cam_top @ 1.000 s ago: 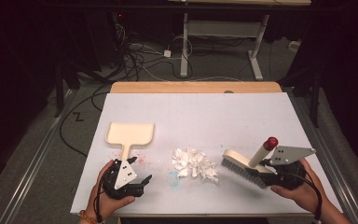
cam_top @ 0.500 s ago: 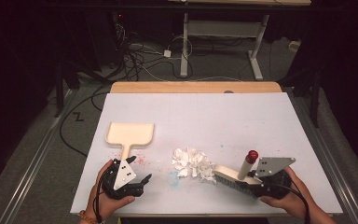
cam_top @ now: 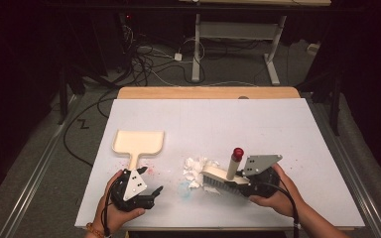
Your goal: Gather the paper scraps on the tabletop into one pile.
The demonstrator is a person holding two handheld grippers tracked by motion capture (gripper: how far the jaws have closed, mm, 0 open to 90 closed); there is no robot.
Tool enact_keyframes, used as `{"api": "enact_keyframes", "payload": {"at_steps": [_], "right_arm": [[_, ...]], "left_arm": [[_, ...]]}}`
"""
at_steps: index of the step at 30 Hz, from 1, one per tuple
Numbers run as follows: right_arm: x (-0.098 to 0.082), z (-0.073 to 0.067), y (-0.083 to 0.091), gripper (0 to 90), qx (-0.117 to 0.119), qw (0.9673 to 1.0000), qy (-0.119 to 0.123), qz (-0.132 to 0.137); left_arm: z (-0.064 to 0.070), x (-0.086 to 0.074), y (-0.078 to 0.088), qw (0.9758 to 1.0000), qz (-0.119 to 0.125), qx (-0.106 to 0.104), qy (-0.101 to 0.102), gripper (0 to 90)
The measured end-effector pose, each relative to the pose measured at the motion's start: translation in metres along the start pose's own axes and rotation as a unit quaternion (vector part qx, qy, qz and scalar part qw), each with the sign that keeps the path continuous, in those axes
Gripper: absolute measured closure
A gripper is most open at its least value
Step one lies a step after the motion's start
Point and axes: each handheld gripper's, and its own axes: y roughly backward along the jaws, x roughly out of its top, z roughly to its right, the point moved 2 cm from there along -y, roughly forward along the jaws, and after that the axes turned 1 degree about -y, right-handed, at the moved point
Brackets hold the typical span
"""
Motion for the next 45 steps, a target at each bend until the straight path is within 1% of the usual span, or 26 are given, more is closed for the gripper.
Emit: {"api": "enact_keyframes", "payload": {"at_steps": [1, 2, 4, 7, 9, 10, 11, 12, 13, 14, 15, 18, 19, 20, 22, 23, 25, 27, 28, 30, 31, 35, 38, 42, 45], "right_arm": [[0.005, -0.001, 0.001, 67.3, 0.004, 1.0000, 0.003, 0.006], [0.005, -0.001, 0.001, 67.3, 0.004, 1.0000, 0.003, 0.006], [0.007, -0.001, 0.007, 67.3, 0.000, 0.9999, 0.005, 0.011], [0.005, 0.001, 0.020, 67.2, -0.001, 0.9997, 0.003, 0.025], [0.002, 0.003, 0.030, 67.2, 0.003, 0.9992, -0.007, 0.038], [-0.002, 0.003, 0.040, 67.2, 0.010, 0.9987, -0.001, 0.049], [-0.004, 0.002, 0.044, 67.2, 0.018, 0.9986, 0.002, 0.049], [-0.004, 0.002, 0.044, 67.2, 0.018, 0.9986, 0.002, 0.049], [-0.008, -0.002, 0.047, 67.3, 0.036, 0.9984, 0.015, 0.040], [-0.009, -0.005, 0.046, 67.2, 0.044, 0.9983, 0.016, 0.033], [-0.009, -0.005, 0.046, 67.2, 0.044, 0.9983, 0.016, 0.033], [-0.015, -0.008, 0.039, 67.2, 0.059, 0.9976, 0.030, 0.016], [-0.017, -0.007, 0.032, 67.3, 0.073, 0.9969, 0.030, 0.005], [-0.017, -0.007, 0.032, 67.3, 0.073, 0.9969, 0.030, 0.005], [-0.018, -0.008, 0.025, 67.3, 0.084, 0.9960, 0.032, 0.001], [-0.018, -0.010, 0.019, 67.3, 0.092, 0.9951, 0.036, -0.001], [-0.017, -0.010, 0.016, 67.2, 0.096, 0.9947, 0.037, -0.003], [-0.015, -0.010, 0.008, 67.3, 0.094, 0.9947, 0.040, -0.010], [-0.014, -0.009, 0.005, 67.3, 0.094, 0.9948, 0.040, -0.006], [-0.007, -0.005, -0.003, 67.3, 0.082, 0.9953, 0.052, -0.006], [-0.007, -0.005, -0.003, 67.3, 0.082, 0.9953, 0.052, -0.006], [0.002, 0.002, -0.016, 67.3, 0.077, 0.9953, 0.059, -0.001], [0.005, 0.006, -0.019, 67.2, 0.076, 0.9952, 0.061, 0.005], [0.011, 0.014, -0.025, 67.2, 0.066, 0.9960, 0.059, 0.013], [0.015, 0.018, -0.031, 67.3, 0.068, 0.9961, 0.055, 0.014]], "left_arm": [[0.000, 0.000, 0.000, 1.0000, 0.000, -0.001, 0.000, 22.2], [0.000, 0.000, 0.000, 1.0000, 0.000, -0.002, -0.001, 22.2], [0.001, 0.000, 0.000, 1.0000, -0.001, -0.002, -0.004, 22.2], [0.000, -0.001, 0.000, 1.0000, -0.002, -0.001, -0.003, 22.2], [0.000, -0.001, 0.001, 1.0000, -0.002, 0.000, -0.002, 22.2], [0.000, -0.001, 0.001, 1.0000, -0.003, 0.000, -0.002, 22.2], [0.001, -0.001, 0.001, 1.0000, -0.003, 0.000, -0.003, 22.2], [0.001, -0.001, 0.000, 1.0000, -0.004, 0.000, -0.003, 22.2], [0.001, 0.000, 0.000, 1.0000, -0.004, 0.000, -0.003, 22.2], [0.001, 0.000, 0.000, 1.0000, -0.004, 0.001, -0.004, 22.2], [0.001, 0.000, 0.000, 1.0000, -0.003, 0.002, -0.003, 22.2], [0.000, 0.001, 0.000, 1.0000, 0.000, 0.008, -0.003, 22.3], [0.000, 0.001, 0.000, 1.0000, 0.001, 0.007, -0.002, 22.4], [0.000, 0.001, 0.000, 1.0000, 0.001, 0.008, -0.002, 22.4], [0.000, 0.001, 0.000, 1.0000, -0.001, 0.007, -0.001, 22.4], [0.000, 0.000, 0.000, 1.0000, -0.002, 0.007, -0.002, 22.4], [0.000, 0.000, 0.000, 1.0000, -0.002, 0.007, -0.003, 22.4], [0.000, 0.000, -0.001, 1.0000, -0.002, 0.005, -0.003, 22.4], [0.000, 0.000, -0.001, 1.0000, -0.002, 0.005, -0.003, 22.4], [0.000, 0.000, -0.001, 1.0000, -0.002, 0.003, -0.003, 22.4], [0.000, 0.000, -0.001, 1.0000, -0.003, 0.003, -0.004, 22.4], [0.000, 0.000, -0.002, 1.0000, -0.002, 0.002, -0.004, 22.4], [-0.001, 0.000, -0.002, 1.0000, -0.004, 0.001, -0.004, 22.4], [0.000, 0.000, -0.003, 1.0000, -0.005, -0.002, -0.005, 22.4], [0.000, 0.000, -0.004, 1.0000, -0.006, -0.004, -0.007, 22.4]]}}
